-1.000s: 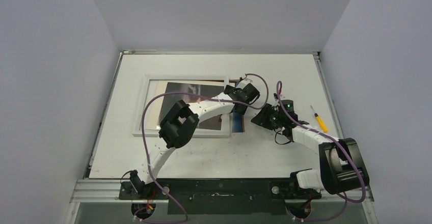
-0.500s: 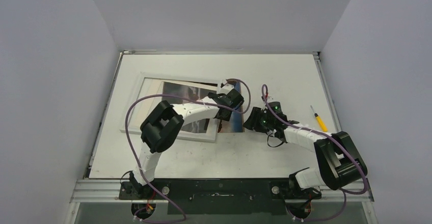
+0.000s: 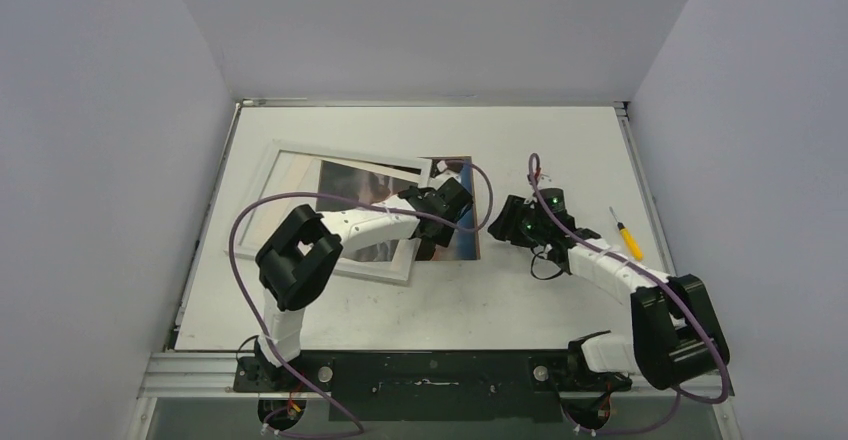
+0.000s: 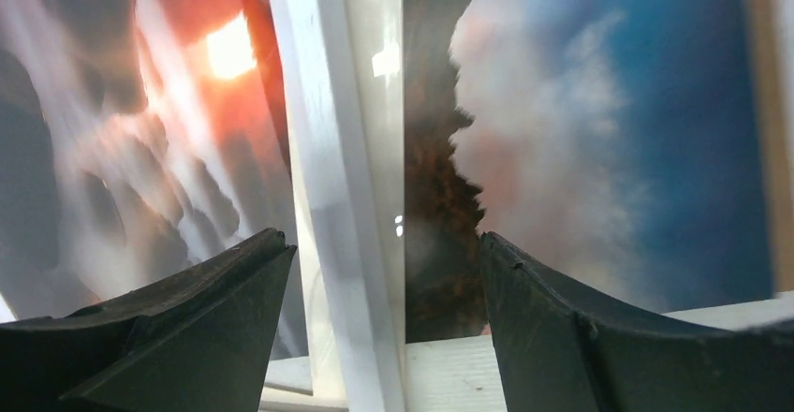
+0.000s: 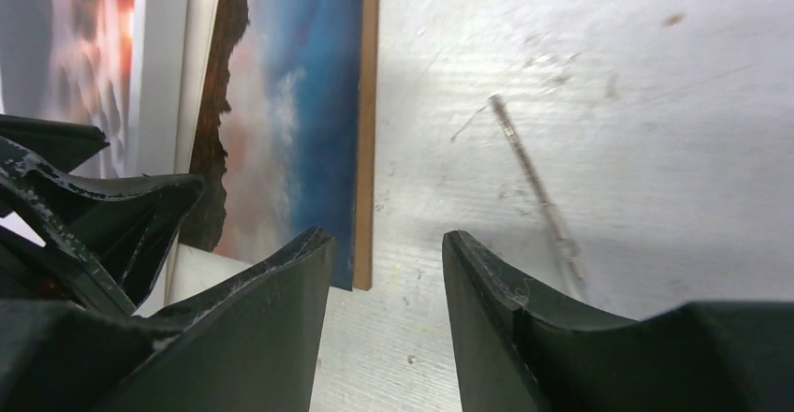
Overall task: Take the photo out of the frame
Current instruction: Remove the photo frame item from the photo frame.
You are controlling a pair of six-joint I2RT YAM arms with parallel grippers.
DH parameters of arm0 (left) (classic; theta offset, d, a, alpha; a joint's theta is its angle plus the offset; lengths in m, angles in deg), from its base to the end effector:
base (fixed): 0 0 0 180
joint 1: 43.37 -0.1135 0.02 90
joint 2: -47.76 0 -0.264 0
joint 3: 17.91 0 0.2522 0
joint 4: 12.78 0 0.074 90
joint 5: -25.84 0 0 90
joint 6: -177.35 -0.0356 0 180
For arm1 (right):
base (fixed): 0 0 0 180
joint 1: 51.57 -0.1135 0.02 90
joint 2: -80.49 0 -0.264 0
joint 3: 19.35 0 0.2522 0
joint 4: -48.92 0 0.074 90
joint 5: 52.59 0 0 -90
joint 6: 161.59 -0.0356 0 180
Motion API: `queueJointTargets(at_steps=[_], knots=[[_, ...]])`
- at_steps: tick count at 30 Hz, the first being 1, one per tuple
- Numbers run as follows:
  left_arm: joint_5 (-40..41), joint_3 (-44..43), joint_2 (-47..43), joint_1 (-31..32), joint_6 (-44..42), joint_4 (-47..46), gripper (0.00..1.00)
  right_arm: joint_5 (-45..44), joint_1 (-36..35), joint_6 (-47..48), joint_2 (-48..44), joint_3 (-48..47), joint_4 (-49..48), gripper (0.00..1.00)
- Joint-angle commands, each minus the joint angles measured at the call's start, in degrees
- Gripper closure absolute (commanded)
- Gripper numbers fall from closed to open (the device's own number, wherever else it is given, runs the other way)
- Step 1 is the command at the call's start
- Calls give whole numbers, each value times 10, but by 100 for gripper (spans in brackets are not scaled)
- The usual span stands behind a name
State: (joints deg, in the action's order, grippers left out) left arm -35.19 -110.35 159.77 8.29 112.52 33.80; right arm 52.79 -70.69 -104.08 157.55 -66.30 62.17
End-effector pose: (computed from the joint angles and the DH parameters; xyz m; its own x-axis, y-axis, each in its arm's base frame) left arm 0.2611 -0.3023 0.1776 -0.7537 0.3531 -0.5544 0.2698 0.9353 0.2290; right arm 0.2405 0.0934 0.1699 -0.8147 0.2657 -0.5154 -0.0716 0.8359 0.5441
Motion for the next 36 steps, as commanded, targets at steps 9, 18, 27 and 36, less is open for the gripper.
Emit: queueJointTargets(at_steps=[9,18,27,36], knots=[[-102,-271,132,-61,-34,-50,27,-6,48,5,-77,11,-10,52],[-160,-411,250,-58,-41,27,26,9,55,5,-83,10,-13,52],[-155,-382,262,-51,-26,77,26,7,61,-1,-120,26,-10,49],[-91,-376,281,-46,-34,132,54,19,60,-4,-115,32,-13,48]])
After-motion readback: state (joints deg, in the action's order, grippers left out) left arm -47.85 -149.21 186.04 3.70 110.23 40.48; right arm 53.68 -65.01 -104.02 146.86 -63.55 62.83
